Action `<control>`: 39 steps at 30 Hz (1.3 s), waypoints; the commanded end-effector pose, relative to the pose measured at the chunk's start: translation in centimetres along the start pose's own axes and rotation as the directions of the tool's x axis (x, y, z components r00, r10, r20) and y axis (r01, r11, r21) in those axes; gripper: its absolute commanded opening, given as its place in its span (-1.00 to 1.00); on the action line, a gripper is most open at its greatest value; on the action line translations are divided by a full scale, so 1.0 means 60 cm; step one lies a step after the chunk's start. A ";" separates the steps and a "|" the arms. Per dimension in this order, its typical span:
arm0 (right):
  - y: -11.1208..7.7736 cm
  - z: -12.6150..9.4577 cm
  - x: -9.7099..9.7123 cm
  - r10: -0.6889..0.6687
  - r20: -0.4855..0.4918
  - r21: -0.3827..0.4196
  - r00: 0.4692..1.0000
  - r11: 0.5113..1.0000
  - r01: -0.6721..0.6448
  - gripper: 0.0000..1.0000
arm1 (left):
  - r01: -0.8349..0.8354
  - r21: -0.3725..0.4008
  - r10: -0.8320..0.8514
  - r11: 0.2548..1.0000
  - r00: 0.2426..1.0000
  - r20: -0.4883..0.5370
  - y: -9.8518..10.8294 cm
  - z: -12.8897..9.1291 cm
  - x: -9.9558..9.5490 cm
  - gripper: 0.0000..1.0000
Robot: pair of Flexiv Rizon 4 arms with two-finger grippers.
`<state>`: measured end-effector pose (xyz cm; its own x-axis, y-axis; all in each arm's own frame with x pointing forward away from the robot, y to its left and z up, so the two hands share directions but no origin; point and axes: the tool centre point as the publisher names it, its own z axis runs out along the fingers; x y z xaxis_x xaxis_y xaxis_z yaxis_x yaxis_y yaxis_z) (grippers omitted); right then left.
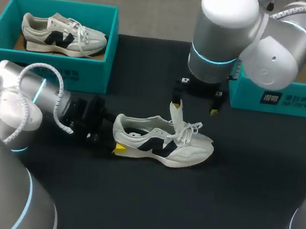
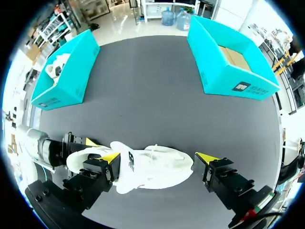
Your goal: Take the shoe out of the shoebox, open the shoe tongue, remove and reinsert the insole, then place the shoe into the shoebox
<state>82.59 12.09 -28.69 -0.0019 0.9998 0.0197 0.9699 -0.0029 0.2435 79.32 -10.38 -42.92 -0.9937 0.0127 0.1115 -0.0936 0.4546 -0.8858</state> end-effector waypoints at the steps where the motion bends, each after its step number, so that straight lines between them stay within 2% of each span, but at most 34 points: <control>1: 0.003 -0.032 0.011 -0.233 -0.081 -0.047 0.969 0.972 0.230 1.00 | 0.000 -0.002 0.000 1.000 1.000 -0.002 0.004 0.003 0.001 -1.00; 5: 0.008 -0.046 0.049 -0.475 -0.071 -0.031 0.877 0.880 0.474 1.00 | 0.000 -0.002 0.000 1.000 1.000 -0.002 0.004 0.003 0.001 -1.00; 7: 0.008 -0.052 0.061 -0.526 -0.063 -0.026 0.848 0.851 0.525 1.00 | 0.000 -0.002 0.000 1.000 1.000 -0.002 0.004 0.003 0.001 -1.00; 8: 0.010 -0.053 0.063 -0.499 -0.041 -0.029 0.865 0.866 0.499 1.00 | 0.000 -0.002 0.000 1.000 1.000 -0.002 0.004 0.003 0.001 -1.00; 22: 0.010 -0.053 0.063 -0.499 -0.041 -0.029 0.865 0.866 0.499 1.00 | 0.000 -0.002 0.000 1.000 1.000 -0.002 0.004 0.003 0.001 -1.00; 23: 0.008 -0.051 0.071 -0.619 -0.057 -0.066 0.783 0.785 0.616 1.00 | 0.000 -0.002 0.000 1.000 1.000 -0.002 0.004 0.003 0.001 -1.00; 24: 0.006 -0.052 0.076 -0.674 -0.059 -0.067 0.736 0.739 0.671 1.00 | 0.000 -0.002 0.000 1.000 1.000 -0.002 0.004 0.003 0.001 -1.00; 25: 0.003 -0.053 0.079 -0.704 -0.040 -0.044 0.710 0.711 0.702 1.00 | 0.000 -0.002 0.000 1.000 1.000 -0.002 0.004 0.003 0.001 -1.00; 27: -0.001 -0.056 0.088 -0.813 -0.023 0.002 0.582 0.582 0.813 1.00 | 0.000 -0.002 0.000 1.000 1.000 -0.002 0.004 0.003 0.001 -1.00; 28: -0.003 -0.058 0.090 -0.834 -0.005 0.024 0.552 0.551 0.834 1.00 | 0.000 -0.002 0.000 1.000 1.000 -0.002 0.004 0.003 0.001 -1.00; 29: -0.006 -0.062 0.093 -0.866 -0.008 0.021 0.499 0.499 0.866 1.00 | 0.000 -0.002 0.000 1.000 1.000 -0.002 0.004 0.003 0.001 -1.00; 30: -0.008 -0.064 0.096 -0.884 -0.010 0.038 0.467 0.466 0.884 1.00 | 0.000 -0.002 0.000 1.000 1.000 -0.002 0.004 0.003 0.001 -1.00; 31: -0.009 -0.065 0.097 -0.887 -0.002 0.070 0.461 0.460 0.885 1.00 | 0.000 -0.002 0.000 1.000 1.000 -0.002 0.004 0.003 0.001 -1.00; 33: -0.016 -0.066 0.100 -0.906 -0.008 0.082 0.424 0.422 0.903 1.00 | 0.000 -0.002 0.000 1.000 1.000 -0.002 0.004 0.003 0.001 -1.00; 34: -0.017 -0.066 0.102 -0.906 -0.007 0.098 0.424 0.422 0.901 0.61 | 0.000 -0.002 0.000 1.000 1.000 -0.002 0.004 0.003 0.001 -1.00; 35: -0.022 -0.066 0.107 -0.913 -0.014 0.102 0.407 0.404 0.909 -0.27 | 0.000 -0.002 0.000 1.000 1.000 -0.002 0.004 0.003 0.001 -1.00; 36: -0.025 -0.066 0.111 -0.915 -0.010 0.116 0.403 0.399 0.910 -0.97 | 0.000 -0.002 0.000 1.000 1.000 -0.002 0.004 0.003 0.001 -1.00; 39: -0.033 -0.065 0.121 -0.918 -0.013 0.124 0.395 0.391 0.912 -1.00 | 0.000 -0.002 0.000 1.000 1.000 -0.002 0.004 0.003 0.001 -1.00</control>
<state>79.58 17.81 -25.18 -0.8330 0.5236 -0.1787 0.5090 0.8519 0.1235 79.32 -10.37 -42.93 -0.9937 0.0127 0.1115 -0.0935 0.4545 -0.8858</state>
